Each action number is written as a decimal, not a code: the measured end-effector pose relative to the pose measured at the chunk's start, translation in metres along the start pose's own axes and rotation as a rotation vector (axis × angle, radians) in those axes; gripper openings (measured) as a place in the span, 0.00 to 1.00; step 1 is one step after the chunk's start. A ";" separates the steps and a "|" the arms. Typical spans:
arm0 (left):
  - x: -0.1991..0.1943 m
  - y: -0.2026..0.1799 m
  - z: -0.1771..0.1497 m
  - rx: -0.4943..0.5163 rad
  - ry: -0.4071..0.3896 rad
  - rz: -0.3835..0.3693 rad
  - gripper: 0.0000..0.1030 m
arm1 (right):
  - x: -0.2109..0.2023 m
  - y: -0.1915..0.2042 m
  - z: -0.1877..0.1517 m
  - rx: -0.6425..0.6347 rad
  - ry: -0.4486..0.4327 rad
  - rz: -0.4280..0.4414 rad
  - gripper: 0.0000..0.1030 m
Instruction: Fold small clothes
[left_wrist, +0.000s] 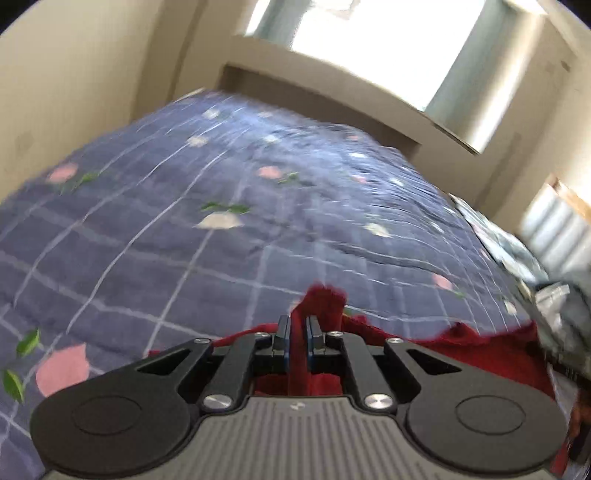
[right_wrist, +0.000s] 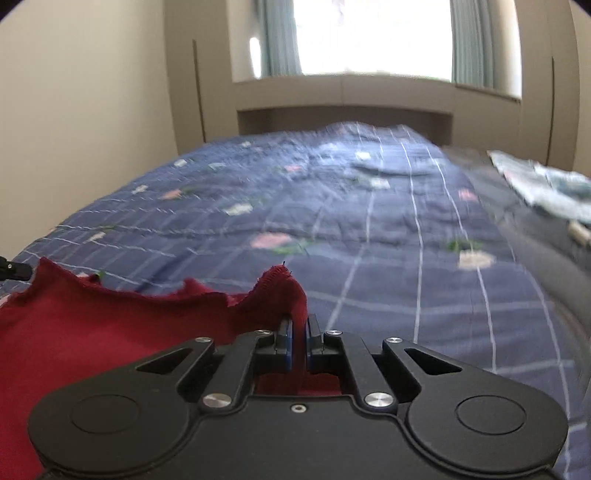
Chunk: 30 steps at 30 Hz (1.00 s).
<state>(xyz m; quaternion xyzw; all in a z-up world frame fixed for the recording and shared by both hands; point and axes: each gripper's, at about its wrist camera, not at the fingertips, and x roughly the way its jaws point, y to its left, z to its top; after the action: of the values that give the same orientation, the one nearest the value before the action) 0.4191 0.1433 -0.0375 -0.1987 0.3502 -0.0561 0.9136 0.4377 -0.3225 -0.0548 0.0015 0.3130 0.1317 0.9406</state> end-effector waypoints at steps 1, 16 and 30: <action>0.002 0.008 0.000 -0.039 0.005 0.009 0.08 | 0.003 0.002 -0.003 0.004 0.008 0.000 0.07; -0.013 -0.022 -0.017 0.096 -0.064 0.067 0.87 | -0.002 0.040 0.005 -0.224 -0.063 -0.068 0.97; 0.065 -0.030 -0.030 0.069 -0.058 0.322 0.96 | 0.063 0.036 0.005 -0.232 -0.013 -0.164 0.99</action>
<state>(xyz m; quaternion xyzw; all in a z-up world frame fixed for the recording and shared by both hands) 0.4489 0.0903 -0.0864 -0.1102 0.3490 0.0846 0.9268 0.4801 -0.2719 -0.0844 -0.1320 0.2885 0.0897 0.9441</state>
